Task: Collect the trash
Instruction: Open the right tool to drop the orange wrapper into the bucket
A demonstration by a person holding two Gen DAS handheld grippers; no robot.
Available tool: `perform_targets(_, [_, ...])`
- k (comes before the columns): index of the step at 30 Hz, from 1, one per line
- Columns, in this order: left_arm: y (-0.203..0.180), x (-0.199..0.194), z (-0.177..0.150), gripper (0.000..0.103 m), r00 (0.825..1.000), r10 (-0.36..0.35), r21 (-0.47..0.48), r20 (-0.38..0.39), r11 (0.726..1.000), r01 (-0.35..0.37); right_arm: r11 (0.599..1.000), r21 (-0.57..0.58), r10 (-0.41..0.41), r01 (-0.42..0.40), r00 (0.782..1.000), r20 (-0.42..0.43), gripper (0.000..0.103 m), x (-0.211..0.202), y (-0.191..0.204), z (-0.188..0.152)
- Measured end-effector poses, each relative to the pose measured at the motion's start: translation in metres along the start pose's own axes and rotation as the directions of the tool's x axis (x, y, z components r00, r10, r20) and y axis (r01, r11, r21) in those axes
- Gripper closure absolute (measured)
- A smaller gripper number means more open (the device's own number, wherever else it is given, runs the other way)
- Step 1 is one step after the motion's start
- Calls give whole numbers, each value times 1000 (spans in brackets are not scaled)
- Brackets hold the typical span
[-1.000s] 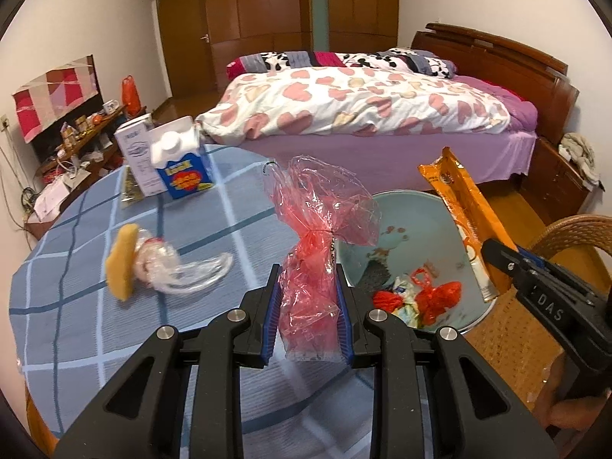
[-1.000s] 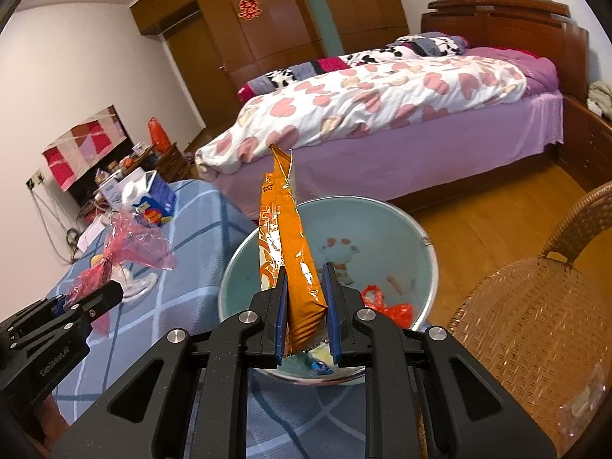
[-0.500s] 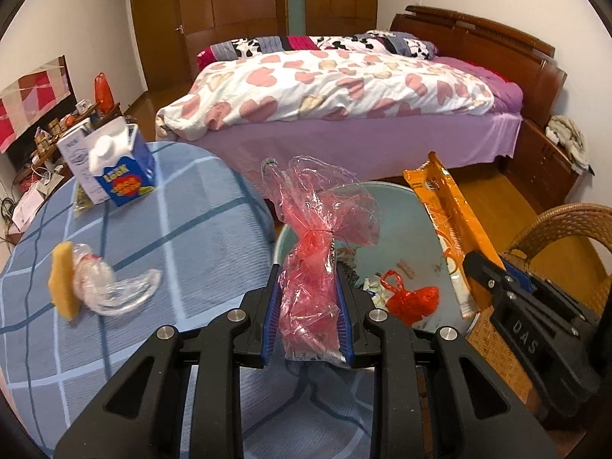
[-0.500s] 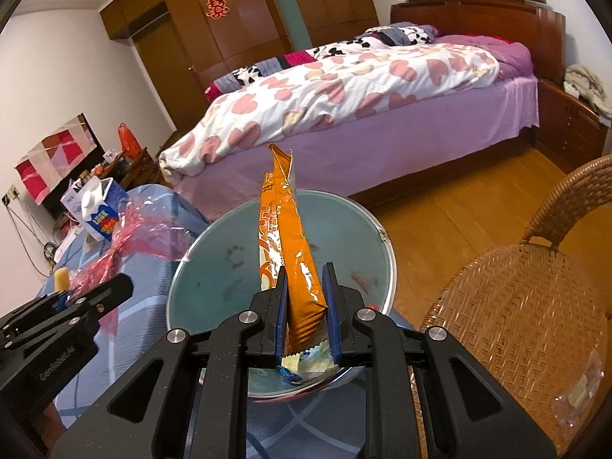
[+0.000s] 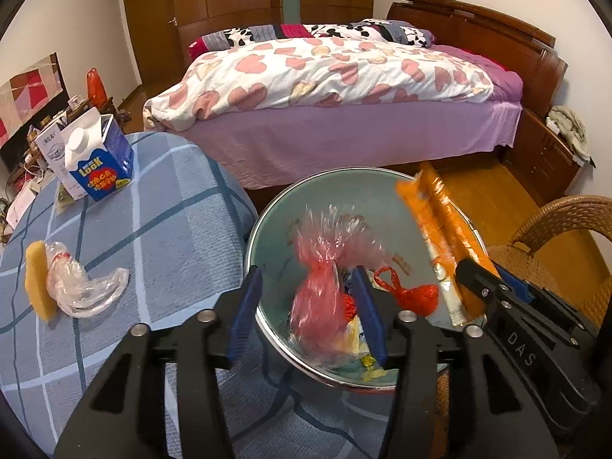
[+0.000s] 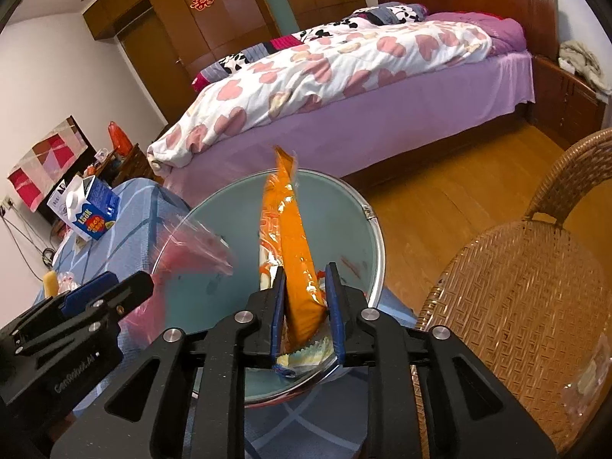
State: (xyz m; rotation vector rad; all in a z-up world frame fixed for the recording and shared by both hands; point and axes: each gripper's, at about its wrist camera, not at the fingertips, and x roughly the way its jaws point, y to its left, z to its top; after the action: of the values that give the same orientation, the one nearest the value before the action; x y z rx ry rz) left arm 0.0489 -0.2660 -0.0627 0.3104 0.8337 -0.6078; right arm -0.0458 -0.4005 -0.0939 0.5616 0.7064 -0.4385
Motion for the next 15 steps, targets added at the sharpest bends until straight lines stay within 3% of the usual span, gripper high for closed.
perform_targets(2, [3, -2, 0, 46, 1000, 4, -5, 3, 1000, -4, 1000, 6, 0, 0, 1000, 9, 61, -2, 0, -1])
perform_targets(8, [13, -14, -4, 30, 999, 35, -31, 17, 999, -34, 999, 31, -7, 5, 998, 68, 55, -15, 0, 1])
perform_targets(15, [32, -35, -13, 22, 996, 78, -53, 42, 996, -76, 1000, -23, 8, -7, 996, 84, 47, -24, 15, -1])
